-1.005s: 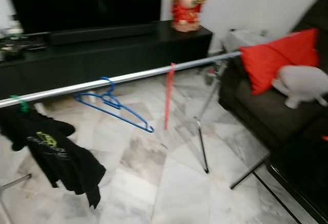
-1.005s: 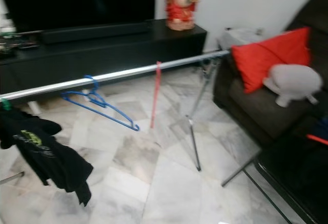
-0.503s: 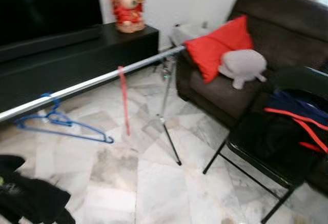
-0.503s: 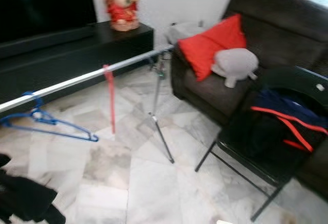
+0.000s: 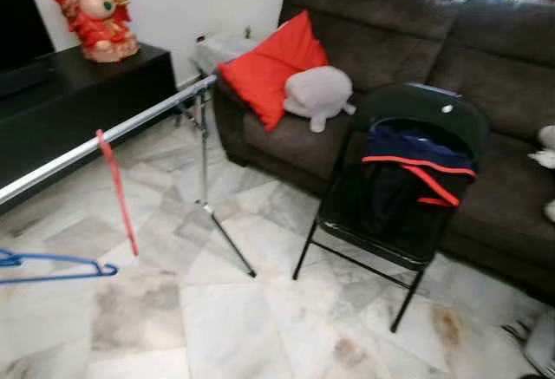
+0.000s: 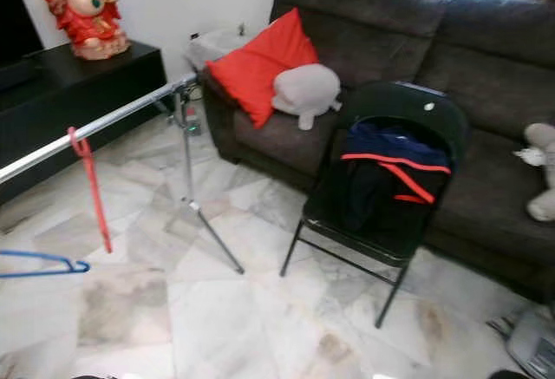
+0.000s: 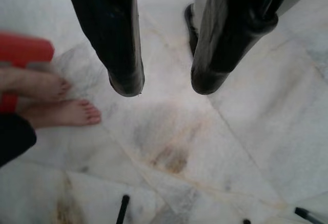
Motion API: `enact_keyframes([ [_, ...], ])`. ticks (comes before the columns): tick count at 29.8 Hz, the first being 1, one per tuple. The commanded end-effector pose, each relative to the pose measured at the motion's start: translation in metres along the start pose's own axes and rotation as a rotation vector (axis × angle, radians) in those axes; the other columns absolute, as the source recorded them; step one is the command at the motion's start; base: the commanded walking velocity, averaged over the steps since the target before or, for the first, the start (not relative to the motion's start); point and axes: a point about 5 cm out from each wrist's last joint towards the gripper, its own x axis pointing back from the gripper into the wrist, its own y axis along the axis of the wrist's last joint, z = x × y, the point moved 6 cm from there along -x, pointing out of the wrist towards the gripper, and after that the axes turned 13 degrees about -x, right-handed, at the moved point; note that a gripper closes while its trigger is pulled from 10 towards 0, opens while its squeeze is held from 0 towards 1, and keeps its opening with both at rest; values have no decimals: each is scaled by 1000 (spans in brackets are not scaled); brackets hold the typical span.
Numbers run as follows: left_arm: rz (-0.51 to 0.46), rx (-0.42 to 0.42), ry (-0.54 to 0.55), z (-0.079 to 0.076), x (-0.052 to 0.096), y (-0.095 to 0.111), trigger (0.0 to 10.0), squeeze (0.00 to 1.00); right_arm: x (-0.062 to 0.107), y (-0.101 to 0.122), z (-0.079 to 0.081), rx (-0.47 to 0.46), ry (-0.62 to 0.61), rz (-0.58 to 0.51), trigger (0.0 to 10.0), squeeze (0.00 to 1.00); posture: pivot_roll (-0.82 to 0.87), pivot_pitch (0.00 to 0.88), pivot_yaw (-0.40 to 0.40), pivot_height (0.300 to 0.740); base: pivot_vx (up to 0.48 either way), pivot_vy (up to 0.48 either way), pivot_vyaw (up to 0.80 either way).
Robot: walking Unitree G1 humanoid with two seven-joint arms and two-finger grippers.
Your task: Hang hanger
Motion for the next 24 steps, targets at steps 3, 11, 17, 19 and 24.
enact_keyframes([
  [3,0,25,-9,-4,0,1,10000,0,1,-2,-8,5,-19,6,10000,0,26,61,-8,740,0,0,-748],
  [11,-11,43,-9,-4,-1,3,10000,0,1,0,-7,4,-19,-2,10000,0,27,67,-9,740,0,0,-750],
  [17,-13,54,-7,-4,-1,3,10000,0,1,3,-5,-2,-5,-22,10000,0,25,68,-8,740,91,0,-80],
  [19,-13,56,-7,-4,-1,3,10000,0,0,4,-4,-2,-3,-24,10000,0,26,68,-9,740,321,0,0],
  [24,-12,58,-6,-3,0,3,10000,0,0,4,-4,-2,-1,-26,10000,0,26,69,-9,740,325,0,0],
])
